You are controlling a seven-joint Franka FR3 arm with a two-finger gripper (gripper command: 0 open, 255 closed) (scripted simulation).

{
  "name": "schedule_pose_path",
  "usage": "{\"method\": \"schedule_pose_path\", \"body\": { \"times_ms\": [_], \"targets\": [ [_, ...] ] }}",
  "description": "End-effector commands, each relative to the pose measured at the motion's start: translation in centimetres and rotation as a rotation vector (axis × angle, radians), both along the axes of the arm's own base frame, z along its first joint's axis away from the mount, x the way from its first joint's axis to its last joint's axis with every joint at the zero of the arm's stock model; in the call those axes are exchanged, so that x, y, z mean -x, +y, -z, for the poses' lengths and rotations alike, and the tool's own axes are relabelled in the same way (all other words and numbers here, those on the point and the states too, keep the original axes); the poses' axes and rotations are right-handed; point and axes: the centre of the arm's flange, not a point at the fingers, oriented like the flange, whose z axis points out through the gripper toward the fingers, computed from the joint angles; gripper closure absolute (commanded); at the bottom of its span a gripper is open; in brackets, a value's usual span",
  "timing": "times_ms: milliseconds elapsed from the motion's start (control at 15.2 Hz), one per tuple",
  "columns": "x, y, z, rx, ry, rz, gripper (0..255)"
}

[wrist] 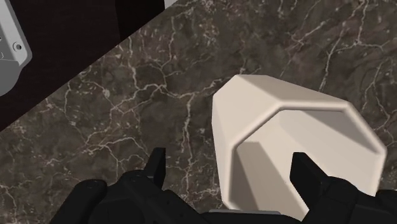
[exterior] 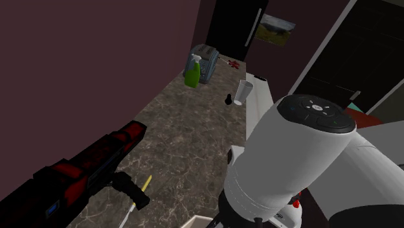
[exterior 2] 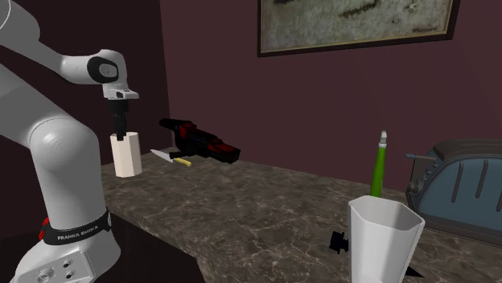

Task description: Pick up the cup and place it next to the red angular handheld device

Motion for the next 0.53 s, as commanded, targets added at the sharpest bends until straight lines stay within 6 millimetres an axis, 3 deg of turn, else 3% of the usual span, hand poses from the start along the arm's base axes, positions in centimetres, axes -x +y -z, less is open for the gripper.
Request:
{"method": "schedule_pose_path", "body": {
  "times_ms": [0,66,462],
  "targets": [
    [-0.2,0.0,-2.4,0.001,0.000,0.000,0],
    [-0.2,0.0,-3.5,0.001,0.000,0.000,0],
    [-0.2,0.0,-3.5,0.001,0.000,0.000,0]
  ]
}}
